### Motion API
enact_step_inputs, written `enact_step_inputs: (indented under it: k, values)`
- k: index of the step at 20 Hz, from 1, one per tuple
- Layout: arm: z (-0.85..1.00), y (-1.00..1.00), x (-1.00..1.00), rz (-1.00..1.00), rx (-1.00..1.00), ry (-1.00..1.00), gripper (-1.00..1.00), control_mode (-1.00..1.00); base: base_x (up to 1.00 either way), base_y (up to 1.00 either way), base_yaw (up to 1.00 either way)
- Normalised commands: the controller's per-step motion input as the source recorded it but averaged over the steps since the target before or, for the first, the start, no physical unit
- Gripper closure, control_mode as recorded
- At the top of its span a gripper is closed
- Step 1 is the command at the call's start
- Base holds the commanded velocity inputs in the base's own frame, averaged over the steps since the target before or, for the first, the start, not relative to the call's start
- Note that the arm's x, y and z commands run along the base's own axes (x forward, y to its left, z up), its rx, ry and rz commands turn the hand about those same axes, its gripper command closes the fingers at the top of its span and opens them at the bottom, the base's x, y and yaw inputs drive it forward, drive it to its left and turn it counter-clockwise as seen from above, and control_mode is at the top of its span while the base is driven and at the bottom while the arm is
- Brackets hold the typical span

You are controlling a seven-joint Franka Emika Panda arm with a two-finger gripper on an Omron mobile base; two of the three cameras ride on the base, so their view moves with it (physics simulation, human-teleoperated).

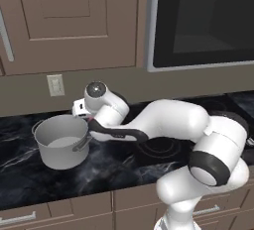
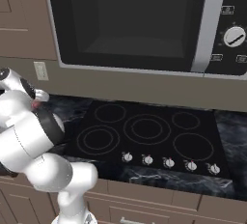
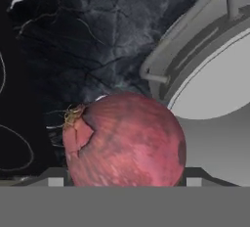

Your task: Turn on the sink faucet. Then move the onion from the counter to the sink. Turn off the sink. Move the vegetable from the sink to the pot next to the stove. Finally move the pot to the rear right burner.

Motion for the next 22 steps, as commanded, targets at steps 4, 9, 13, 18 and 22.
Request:
enact_step_inputs:
  k: [4, 9, 13, 18, 22]
  values:
    - [0.04, 0.79, 0.17, 0.03, 0.00, 0.00, 1.00, -1.00, 0.00, 0.00, 0.00]
    - [0.00, 0.72, 0.17, 0.03, 0.00, 0.00, 1.00, -1.00, 0.00, 0.00, 0.00]
    - [-0.01, 0.42, 0.05, 0.05, 0.00, 0.01, 1.00, -1.00, 0.00, 0.00, 0.00]
    - [-0.14, 0.11, 0.00, 0.05, 0.00, 0.00, 1.00, -1.00, 0.00, 0.00, 0.00]
    - [-0.15, 0.03, 0.00, 0.01, 0.01, 0.00, 1.00, -1.00, 0.00, 0.00, 0.00]
